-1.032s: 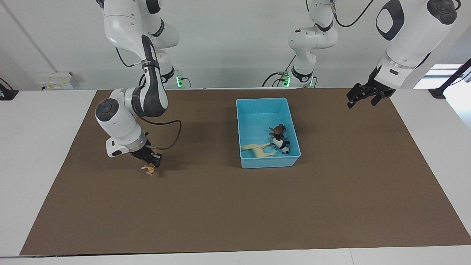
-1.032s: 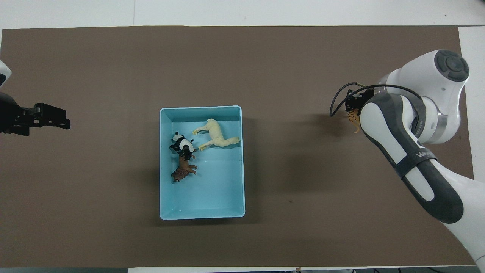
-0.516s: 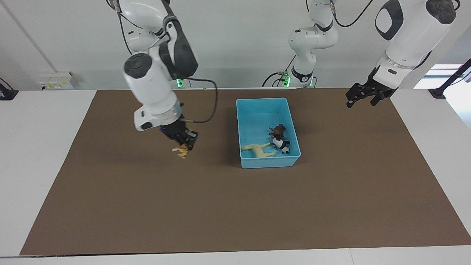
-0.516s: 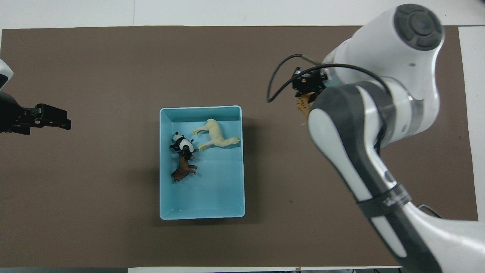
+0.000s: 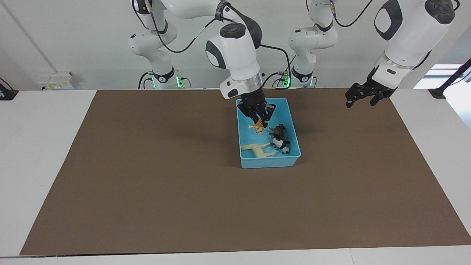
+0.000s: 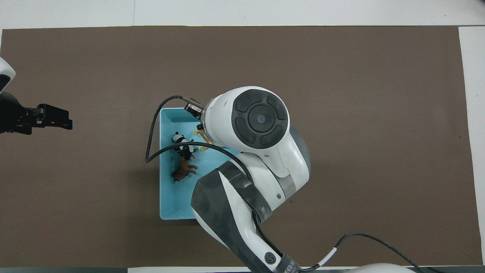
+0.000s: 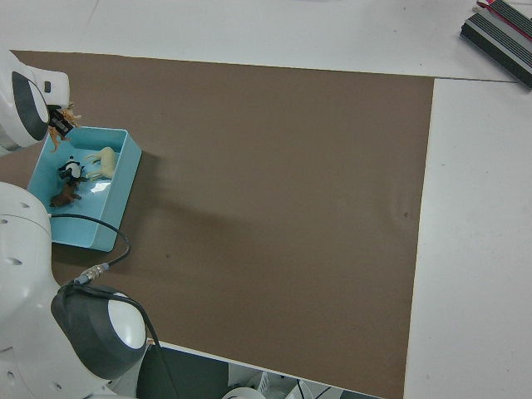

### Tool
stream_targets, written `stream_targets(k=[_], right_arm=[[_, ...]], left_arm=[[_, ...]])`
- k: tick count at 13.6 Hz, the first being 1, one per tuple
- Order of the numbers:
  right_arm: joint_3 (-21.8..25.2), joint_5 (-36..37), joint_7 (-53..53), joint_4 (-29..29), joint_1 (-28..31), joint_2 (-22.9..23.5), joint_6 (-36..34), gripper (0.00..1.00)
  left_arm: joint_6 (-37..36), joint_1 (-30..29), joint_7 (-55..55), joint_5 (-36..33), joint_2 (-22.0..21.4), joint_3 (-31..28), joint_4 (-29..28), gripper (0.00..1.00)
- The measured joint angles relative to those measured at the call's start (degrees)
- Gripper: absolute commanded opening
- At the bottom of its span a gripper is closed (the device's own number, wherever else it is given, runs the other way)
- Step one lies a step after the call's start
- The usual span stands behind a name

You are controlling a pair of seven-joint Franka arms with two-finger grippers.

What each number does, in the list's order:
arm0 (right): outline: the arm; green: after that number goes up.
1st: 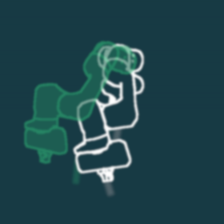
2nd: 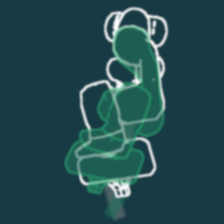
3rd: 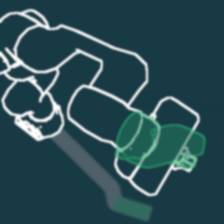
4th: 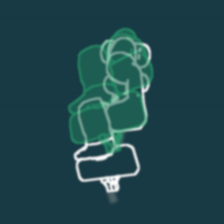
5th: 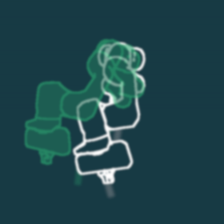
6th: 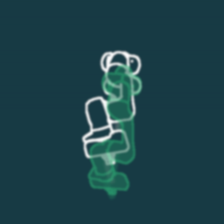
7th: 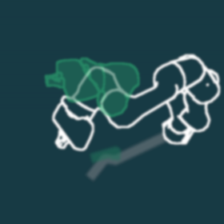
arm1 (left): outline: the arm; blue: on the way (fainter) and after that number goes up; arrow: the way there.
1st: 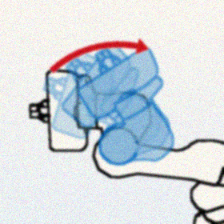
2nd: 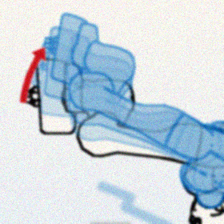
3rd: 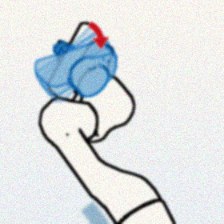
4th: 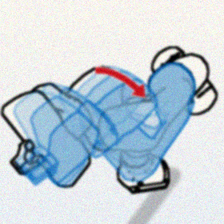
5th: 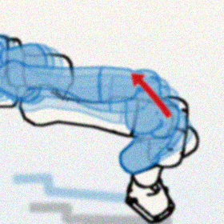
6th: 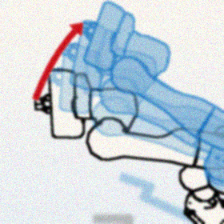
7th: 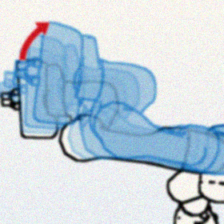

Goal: Put all toys into storage box

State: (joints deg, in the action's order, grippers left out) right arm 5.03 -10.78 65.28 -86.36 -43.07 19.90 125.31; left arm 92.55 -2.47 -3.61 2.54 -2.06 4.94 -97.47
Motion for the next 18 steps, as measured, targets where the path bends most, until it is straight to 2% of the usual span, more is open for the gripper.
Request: stream_targets(k=[1,3,6,8,12,18], right_arm=[[0.0,0.0,0.7,0.0,-0.8,0.7,0.9,1.00],[0.0,0.0,1.4,0.0,-1.9,1.4,0.5,1.00],[0.6,2.6,1.1,0.5,-1.6,1.1,-5.3,1.00],[1.4,4.4,-3.1,1.2,0.3,0.0,-8.7,1.00],[1.8,4.6,-22.4,1.7,9.8,-5.8,-18.4,1.00],[2.1,4.7,-50.5,1.7,28.5,-13.9,-29.7,1.00]], left_arm=[[0.0,0.0,0.0,0.0,0.0,0.1,0.0,1.00],[0.0,0.0,0.0,0.0,0.0,0.2,0.0,1.00],[0.0,0.5,0.0,0.0,0.0,0.2,0.0,1.00],[0.0,0.6,0.0,0.0,0.0,0.2,0.0,1.00],[0.0,0.6,0.0,0.0,-0.1,0.2,0.0,1.00],[0.0,0.8,0.0,-1.4,-0.2,0.4,0.0,1.00]])
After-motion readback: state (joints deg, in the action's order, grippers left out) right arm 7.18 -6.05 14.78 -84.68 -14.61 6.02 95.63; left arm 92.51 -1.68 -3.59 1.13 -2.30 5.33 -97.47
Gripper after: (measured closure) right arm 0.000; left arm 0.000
